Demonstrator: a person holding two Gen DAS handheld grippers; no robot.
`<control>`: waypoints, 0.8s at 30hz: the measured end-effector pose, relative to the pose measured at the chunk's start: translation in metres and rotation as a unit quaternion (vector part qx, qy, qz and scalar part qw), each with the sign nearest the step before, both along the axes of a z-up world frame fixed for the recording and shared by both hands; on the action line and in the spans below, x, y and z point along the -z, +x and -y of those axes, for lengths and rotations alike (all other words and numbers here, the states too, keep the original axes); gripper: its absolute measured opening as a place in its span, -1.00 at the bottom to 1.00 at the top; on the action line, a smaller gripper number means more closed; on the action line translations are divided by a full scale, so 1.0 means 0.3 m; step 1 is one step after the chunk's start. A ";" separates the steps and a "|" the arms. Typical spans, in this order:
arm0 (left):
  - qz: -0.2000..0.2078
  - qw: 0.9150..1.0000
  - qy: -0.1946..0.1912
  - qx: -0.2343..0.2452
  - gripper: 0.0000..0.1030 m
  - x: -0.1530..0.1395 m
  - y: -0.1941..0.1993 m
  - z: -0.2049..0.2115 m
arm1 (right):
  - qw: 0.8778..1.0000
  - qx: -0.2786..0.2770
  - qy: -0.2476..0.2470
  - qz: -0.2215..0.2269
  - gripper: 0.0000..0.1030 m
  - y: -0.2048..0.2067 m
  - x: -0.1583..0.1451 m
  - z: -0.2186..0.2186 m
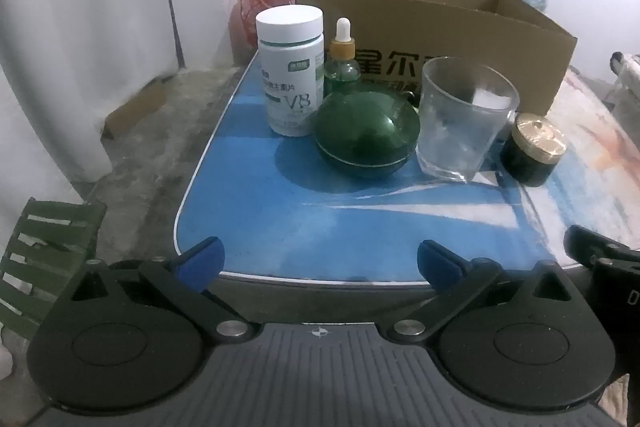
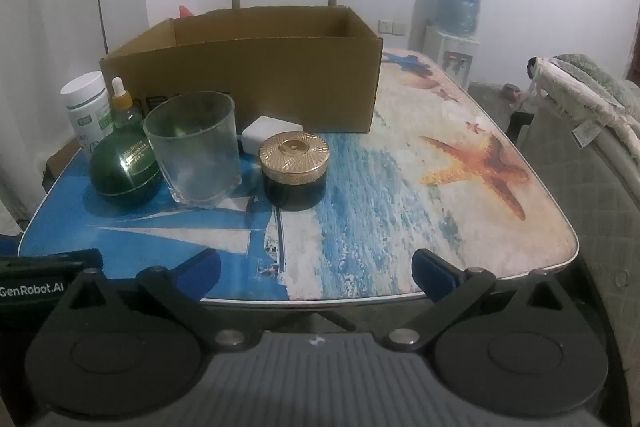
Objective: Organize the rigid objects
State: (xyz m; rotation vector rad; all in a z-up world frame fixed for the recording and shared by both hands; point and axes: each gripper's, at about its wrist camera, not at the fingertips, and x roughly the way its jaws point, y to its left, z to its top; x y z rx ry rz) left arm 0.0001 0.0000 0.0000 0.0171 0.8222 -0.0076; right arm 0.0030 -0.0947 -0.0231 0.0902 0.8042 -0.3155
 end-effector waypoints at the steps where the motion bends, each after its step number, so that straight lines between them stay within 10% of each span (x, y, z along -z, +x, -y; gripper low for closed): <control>1: -0.001 1.000 0.000 0.000 1.00 0.000 0.000 0.000 | 1.000 0.000 0.000 0.000 1.00 0.000 0.000 0.000; 24: -0.016 1.000 -0.002 -0.009 1.00 0.005 0.009 -0.017 | 1.000 0.006 -0.002 0.002 1.00 -0.001 0.004 0.010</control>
